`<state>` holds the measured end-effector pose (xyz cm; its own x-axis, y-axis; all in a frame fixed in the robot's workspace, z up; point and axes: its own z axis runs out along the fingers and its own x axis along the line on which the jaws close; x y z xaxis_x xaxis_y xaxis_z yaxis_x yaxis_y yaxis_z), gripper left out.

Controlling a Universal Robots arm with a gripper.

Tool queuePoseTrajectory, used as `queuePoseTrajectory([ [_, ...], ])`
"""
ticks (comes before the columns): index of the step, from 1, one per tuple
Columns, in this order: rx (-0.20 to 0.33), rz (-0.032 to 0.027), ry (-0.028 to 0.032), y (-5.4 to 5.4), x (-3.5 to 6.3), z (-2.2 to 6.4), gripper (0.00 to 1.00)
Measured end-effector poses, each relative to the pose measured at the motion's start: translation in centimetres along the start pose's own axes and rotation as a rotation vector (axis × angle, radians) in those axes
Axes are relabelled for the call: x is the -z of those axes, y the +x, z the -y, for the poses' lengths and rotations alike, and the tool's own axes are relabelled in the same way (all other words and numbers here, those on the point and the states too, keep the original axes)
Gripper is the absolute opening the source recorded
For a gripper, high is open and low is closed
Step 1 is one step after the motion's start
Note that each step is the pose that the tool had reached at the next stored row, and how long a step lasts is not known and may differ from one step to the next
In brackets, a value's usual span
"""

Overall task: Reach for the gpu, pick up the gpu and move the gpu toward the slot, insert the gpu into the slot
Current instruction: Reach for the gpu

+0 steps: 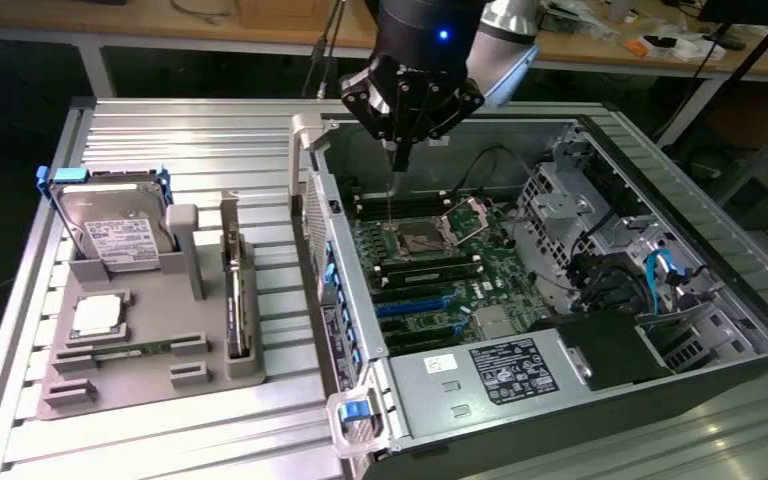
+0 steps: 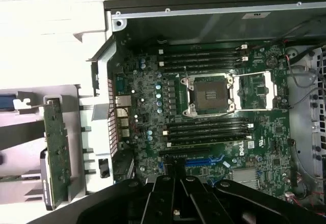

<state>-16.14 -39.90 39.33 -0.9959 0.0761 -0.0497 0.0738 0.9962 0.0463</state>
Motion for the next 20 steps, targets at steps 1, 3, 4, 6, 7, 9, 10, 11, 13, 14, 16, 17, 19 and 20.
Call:
queuePoseTrajectory([
  [1, 0.000, 0.0019, -0.0001, 0.3, 0.02, 0.02, 0.11],
  [3, 0.000, 0.0060, -0.0003, 1.0, 0.06, 0.07, 0.11],
  [4, 0.000, 0.0078, -0.0004, 1.3, 0.08, 0.10, 0.11],
  [6, 0.000, 0.0117, -0.0008, 2.0, 0.11, 0.14, 0.11],
  [7, 0.000, 0.0136, -0.0009, 2.3, 0.13, 0.17, 0.11],
  [9, 0.001, 0.0175, -0.0013, 3.0, 0.16, 0.23, 0.11],
  [10, 0.001, 0.0193, -0.0014, 3.4, 0.18, 0.25, 0.11],
  [11, 0.001, 0.0231, -0.0016, 4.1, 0.23, 0.30, 0.11],
  [13, 0.001, 0.0267, -0.0020, 4.8, 0.26, 0.35, 0.11],
  [14, 0.001, 0.0283, -0.0022, 5.1, 0.27, 0.38, 0.11],
  [16, 0.001, 0.0333, -0.0024, 6.2, 0.34, 0.46, 0.11],
  [17, 0.001, 0.0344, -0.0024, 6.6, 0.36, 0.49, 0.11],
  [19, 0.001, 0.0347, -0.0026, 6.6, 0.36, 0.49, 0.11],
  [20, 0.001, 0.0348, -0.0026, 6.6, 0.35, 0.49, 0.11],
])
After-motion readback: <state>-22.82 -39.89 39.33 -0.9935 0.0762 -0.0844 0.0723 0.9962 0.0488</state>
